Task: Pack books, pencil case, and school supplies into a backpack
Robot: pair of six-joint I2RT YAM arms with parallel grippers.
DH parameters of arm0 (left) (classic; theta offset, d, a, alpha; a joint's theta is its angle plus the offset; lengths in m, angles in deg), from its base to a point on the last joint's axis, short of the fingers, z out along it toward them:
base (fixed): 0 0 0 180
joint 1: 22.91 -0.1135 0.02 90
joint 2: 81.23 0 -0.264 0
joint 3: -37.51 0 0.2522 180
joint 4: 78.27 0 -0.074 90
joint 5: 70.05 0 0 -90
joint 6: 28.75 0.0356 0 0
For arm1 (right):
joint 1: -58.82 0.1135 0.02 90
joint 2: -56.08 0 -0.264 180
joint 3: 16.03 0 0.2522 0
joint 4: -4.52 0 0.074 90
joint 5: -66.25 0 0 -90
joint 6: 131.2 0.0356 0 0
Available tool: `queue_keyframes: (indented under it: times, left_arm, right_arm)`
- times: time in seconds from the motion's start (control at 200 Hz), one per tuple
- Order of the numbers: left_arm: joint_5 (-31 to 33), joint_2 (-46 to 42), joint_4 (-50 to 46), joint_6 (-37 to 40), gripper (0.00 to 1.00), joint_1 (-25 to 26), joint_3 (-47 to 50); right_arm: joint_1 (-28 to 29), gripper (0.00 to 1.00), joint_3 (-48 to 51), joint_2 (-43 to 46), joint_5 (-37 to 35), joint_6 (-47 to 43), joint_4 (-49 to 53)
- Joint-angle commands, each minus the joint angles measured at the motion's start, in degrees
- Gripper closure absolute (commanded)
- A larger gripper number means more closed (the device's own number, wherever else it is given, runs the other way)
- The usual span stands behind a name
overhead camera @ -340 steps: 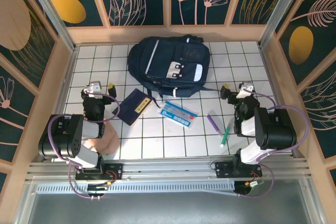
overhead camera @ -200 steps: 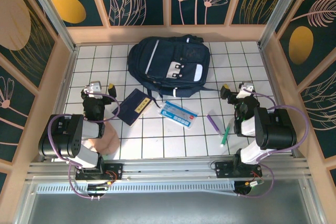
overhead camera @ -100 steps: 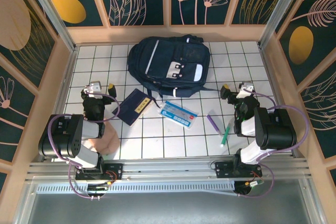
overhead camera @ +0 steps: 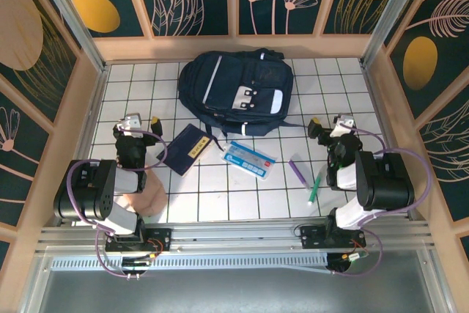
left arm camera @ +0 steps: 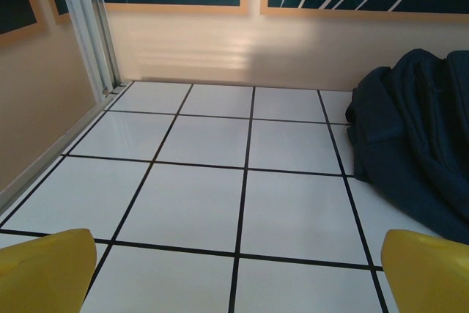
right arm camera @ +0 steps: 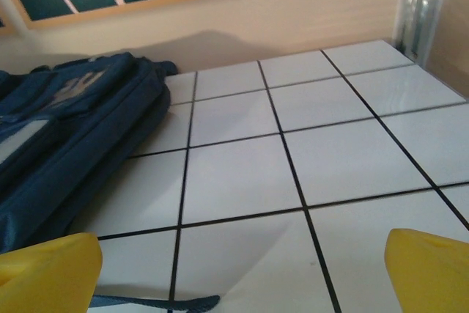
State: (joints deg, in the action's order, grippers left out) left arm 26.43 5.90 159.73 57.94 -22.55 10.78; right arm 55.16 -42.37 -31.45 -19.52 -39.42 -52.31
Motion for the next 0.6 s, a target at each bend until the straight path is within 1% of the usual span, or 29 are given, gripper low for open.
queue_keyframes:
  times: [0.0, 0.045, 0.09, 0.13, 0.175, 0.21, 0.26, 0.285, 0.315, 0.34, 0.38, 0.425, 0.47, 0.51, 0.555, 0.596]
  left_arm:
    - [1.5, -3.5, 1.5, -1.6, 0.01, -0.3, 0.7]
    - [3.8, -8.2, -3.1, -2.5, 0.01, -0.3, 0.4]
    - [4.9, -13.3, -11.0, -3.7, 0.01, -0.3, -1.4]
    - [6.2, -17.7, -18.7, -7.5, 0.01, -0.3, -4.0]
    - [7.0, -21.7, -27.5, -12.5, 0.01, -0.2, -7.8]
    - [6.8, -24.3, -33.3, -15.6, 0.01, -0.2, -10.7]
    - [7.4, -26.6, -40.5, -21.2, 0.01, -0.3, -15.1]
    - [8.5, -27.4, -43.9, -24.9, 0.01, -0.3, -16.8]
    - [9.5, -28.1, -48.5, -30.3, 0.01, -0.3, -18.6]
    - [9.9, -28.3, -51.6, -33.1, 0.01, -0.3, -19.7]
    - [7.2, -28.1, -52.8, -32.4, 0.01, -0.3, -21.0]
    - [-0.3, -27.5, -54.5, -29.0, 0.01, -0.3, -23.0]
    - [-8.3, -26.3, -56.1, -26.5, 0.01, -0.2, -24.9]
    - [-13.1, -25.0, -57.7, -26.2, 0.01, -0.1, -26.0]
    - [-16.4, -23.4, -59.8, -25.4, 0.01, 0.7, -27.0]
    - [-17.6, -22.1, -62.2, -23.7, 0.01, 2.4, -27.9]
  right_arm:
    - [0.4, 0.01, -2.7, 8.9, -8.7, 2.5, 8.6]
    - [0.3, 0.01, -3.6, 13.5, -13.8, 5.7, 13.8]
    - [0.2, 0.01, -5.4, 18.5, -18.4, 10.9, 21.1]
    - [0.1, 0.01, -8.6, 22.2, -21.8, 17.6, 31.9]
    - [-0.4, 0.01, -13.3, 24.8, -24.8, 27.4, 45.6]
    - [-1.5, 0.01, -16.6, 25.7, -21.9, 32.8, 53.3]
    - [-1.2, 0.01, -19.4, 25.2, -12.1, 32.6, 56.3]
    - [0.2, 0.01, -20.8, 24.7, -9.3, 32.0, 57.6]
    - [2.6, 0.01, -22.7, 23.8, -7.6, 31.6, 59.9]
    - [4.8, 0.01, -24.7, 22.5, -6.3, 30.3, 61.5]
    - [8.8, 0.01, -27.4, 20.3, -5.5, 27.6, 64.2]
    - [13.0, 0.01, -30.6, 17.5, -3.3, 25.7, 67.5]
    - [15.9, 0.01, -33.2, 14.6, -2.3, 27.4, 70.9]
    - [17.9, 0.01, -34.4, 12.7, 0.7, 29.7, 72.2]
    - [20.0, 0.01, -35.1, 11.0, 3.6, 32.2, 72.5]
    - [22.3, 0.01, -36.1, 9.9, 2.7, 33.7, 73.9]
